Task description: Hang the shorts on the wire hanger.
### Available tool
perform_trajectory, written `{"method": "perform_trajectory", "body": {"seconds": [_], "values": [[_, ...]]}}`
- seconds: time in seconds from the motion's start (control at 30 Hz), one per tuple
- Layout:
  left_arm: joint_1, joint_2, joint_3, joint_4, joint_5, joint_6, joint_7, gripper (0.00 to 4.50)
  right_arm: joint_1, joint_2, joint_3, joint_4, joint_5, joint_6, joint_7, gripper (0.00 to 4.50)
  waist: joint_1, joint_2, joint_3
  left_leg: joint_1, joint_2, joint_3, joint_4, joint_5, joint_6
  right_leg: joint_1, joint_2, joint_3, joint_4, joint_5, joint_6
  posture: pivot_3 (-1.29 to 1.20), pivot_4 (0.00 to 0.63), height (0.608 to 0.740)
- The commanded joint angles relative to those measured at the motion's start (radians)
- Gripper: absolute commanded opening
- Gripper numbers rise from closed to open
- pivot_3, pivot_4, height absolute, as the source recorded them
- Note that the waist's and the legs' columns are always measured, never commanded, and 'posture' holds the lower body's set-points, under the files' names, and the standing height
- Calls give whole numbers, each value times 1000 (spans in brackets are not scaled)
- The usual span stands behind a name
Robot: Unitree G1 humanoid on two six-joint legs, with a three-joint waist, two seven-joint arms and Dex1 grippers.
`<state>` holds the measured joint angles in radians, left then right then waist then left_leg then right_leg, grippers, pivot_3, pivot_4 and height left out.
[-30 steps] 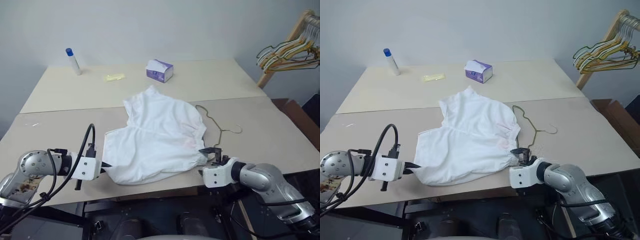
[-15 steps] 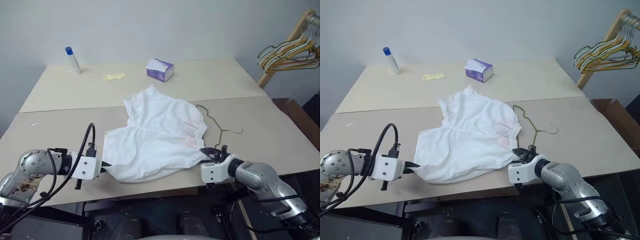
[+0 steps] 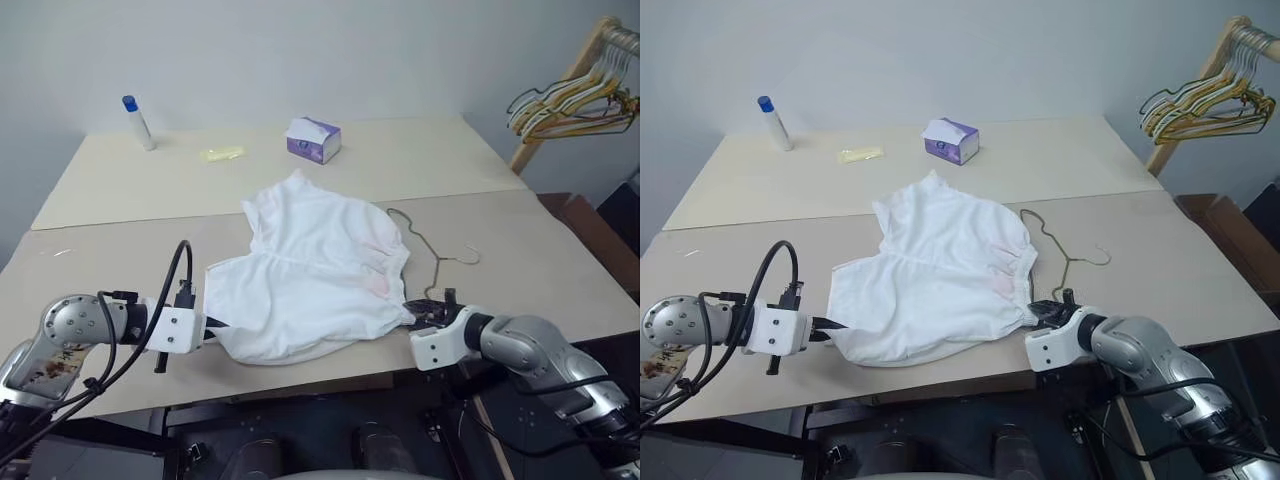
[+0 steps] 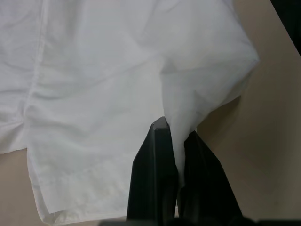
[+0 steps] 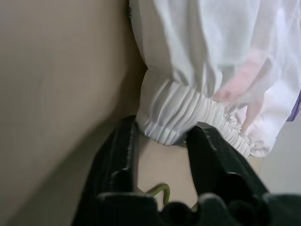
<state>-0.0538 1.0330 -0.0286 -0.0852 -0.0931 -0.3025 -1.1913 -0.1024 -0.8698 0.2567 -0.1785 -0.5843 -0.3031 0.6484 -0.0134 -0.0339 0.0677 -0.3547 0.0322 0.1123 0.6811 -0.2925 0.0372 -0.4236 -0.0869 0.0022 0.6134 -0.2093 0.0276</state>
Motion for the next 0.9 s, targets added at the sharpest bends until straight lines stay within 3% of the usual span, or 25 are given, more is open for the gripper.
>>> {"method": "perform_trajectory", "body": {"seconds": [0.03,0.07,0.1,0.37,0.57,0.73,0.9], "values": [[-11,5,12,-7,-2,-9,2,0,-27,10,-11,-2,16,-28,-10,484,-1,0,0,0,0,0,0,0,0,0,0,0,0,0,0,26,48,740],[-11,6,12,-7,-2,-9,3,0,-30,12,-9,0,17,-34,-11,120,-1,0,0,0,0,0,0,0,0,0,0,0,0,0,0,26,48,740],[-11,6,13,-7,-2,-9,3,0,-31,14,-8,0,17,-39,-11,25,0,0,0,0,0,0,0,0,0,0,0,0,0,1,0,27,49,740],[-12,6,14,-8,-3,-7,4,0,-22,8,-29,-2,37,-39,1,25,0,0,0,0,0,0,0,0,0,0,0,0,0,2,0,26,50,740],[-9,45,31,14,-24,-28,-44,0,-38,-98,-84,50,190,-198,36,25,0,0,0,0,0,0,0,0,0,0,0,0,0,3,-3,25,55,740],[34,85,47,-12,-119,-16,-132,0,0,-228,-105,34,429,-318,183,25,0,0,0,1,1,0,-1,0,0,0,0,0,0,2,-4,24,56,740],[34,55,40,-36,-107,0,-96,0,-33,-211,-118,41,464,-266,206,25,0,0,0,1,1,0,0,0,0,0,0,1,0,2,-4,25,52,740]]}}
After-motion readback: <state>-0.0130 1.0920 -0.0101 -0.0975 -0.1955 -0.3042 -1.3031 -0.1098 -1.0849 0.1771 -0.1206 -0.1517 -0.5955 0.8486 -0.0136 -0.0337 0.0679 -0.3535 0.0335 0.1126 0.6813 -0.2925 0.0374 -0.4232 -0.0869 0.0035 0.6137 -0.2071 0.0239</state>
